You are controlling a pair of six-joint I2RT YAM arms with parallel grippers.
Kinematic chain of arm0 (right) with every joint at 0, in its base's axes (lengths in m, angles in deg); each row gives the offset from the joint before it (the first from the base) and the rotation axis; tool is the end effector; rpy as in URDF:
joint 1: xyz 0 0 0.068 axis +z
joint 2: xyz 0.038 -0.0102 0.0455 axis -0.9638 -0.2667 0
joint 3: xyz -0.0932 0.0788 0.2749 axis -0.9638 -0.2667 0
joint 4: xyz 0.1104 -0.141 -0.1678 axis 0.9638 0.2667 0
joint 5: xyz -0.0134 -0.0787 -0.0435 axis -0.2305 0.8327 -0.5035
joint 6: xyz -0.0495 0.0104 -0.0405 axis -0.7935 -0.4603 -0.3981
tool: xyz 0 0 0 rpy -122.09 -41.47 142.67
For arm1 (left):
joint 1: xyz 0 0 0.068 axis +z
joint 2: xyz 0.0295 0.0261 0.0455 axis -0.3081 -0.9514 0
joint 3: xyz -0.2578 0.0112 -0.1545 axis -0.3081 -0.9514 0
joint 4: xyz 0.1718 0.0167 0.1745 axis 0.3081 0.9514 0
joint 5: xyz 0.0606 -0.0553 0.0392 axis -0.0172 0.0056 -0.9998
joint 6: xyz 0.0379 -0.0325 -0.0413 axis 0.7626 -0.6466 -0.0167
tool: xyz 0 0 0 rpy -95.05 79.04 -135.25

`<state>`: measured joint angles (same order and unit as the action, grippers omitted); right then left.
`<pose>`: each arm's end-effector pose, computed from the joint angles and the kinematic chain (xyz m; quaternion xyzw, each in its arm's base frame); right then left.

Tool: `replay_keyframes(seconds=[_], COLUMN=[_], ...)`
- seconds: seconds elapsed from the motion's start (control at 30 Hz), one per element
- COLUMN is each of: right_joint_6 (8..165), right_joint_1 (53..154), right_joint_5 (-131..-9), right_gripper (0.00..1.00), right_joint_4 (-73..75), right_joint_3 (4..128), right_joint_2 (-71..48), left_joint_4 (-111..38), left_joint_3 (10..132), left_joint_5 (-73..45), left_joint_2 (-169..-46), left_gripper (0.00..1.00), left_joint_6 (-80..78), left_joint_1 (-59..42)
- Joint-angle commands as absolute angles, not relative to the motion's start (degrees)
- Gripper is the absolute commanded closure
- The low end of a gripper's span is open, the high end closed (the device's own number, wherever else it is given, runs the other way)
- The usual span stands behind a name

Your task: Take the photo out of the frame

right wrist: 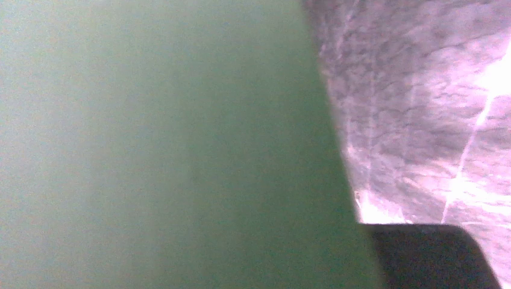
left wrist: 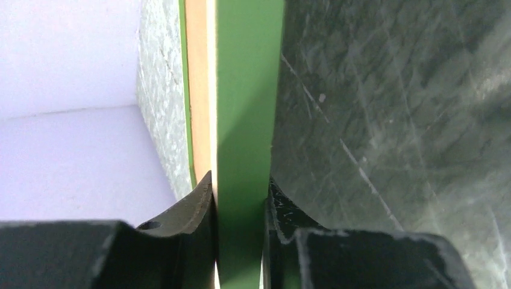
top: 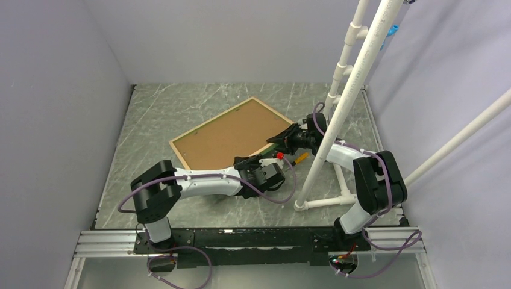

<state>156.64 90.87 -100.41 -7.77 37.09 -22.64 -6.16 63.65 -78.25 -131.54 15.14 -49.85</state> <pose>0.3033 0.1212 0.2154 0.3058 0.8045 0.5037 0.0746 0.1664 -0.2966 0.2302 0.4180 0.7579 0.2791 0.4158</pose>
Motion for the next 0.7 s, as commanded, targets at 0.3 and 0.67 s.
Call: replay_keyframes(seconds=[0.3, 0.67], right_joint_6=[141.74, 120.29], right_joint_1=[82.5, 77.09], right_joint_5=[-105.62, -92.17], right_gripper=[0.12, 0.09], right_joint_4=[-5.89, 17.17], right_joint_3=[44.92, 51.81], right_joint_2=[-15.13, -7.65], left_joint_4=[12.9, 28.94], left_joint_3=[78.44, 106.75], left_joint_5=[-64.22, -49.27], left_joint_2=[-119.37, -120.66], left_gripper=[1.0, 1.0], left_joint_6=[10.91, 7.33], left_joint_1=[-43.16, -26.66])
